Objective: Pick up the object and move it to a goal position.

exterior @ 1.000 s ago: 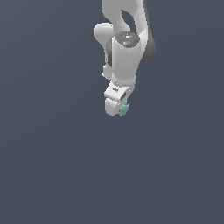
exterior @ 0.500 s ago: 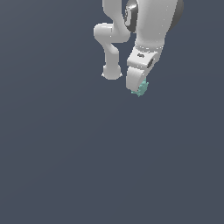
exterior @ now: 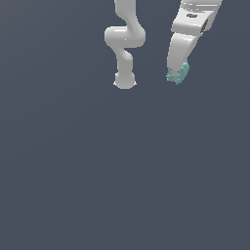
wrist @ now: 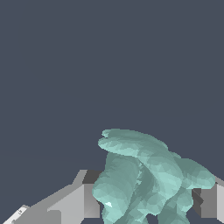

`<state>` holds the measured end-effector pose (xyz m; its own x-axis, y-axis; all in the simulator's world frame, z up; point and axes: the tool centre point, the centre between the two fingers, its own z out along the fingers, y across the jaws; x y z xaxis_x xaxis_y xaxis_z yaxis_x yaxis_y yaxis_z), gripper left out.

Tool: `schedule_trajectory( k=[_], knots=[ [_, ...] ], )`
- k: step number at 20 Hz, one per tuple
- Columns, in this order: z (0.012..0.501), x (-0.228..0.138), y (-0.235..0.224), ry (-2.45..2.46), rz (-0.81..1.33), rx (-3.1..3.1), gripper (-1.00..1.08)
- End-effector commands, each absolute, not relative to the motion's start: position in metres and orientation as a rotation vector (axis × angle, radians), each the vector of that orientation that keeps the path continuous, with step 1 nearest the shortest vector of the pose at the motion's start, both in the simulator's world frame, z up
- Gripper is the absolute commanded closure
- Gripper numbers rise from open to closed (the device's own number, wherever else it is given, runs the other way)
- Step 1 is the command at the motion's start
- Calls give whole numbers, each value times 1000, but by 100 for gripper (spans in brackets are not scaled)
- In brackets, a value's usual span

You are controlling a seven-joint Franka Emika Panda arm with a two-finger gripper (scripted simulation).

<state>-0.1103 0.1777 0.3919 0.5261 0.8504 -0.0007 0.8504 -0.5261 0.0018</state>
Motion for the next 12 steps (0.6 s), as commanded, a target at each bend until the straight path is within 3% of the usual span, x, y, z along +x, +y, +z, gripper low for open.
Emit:
schedule_trajectory(
  k=[1,12],
  knots=[
    [408,-115,189,1527,-1,2745,108],
    [436,-119,208,1525,0,2746,108]
  ],
)
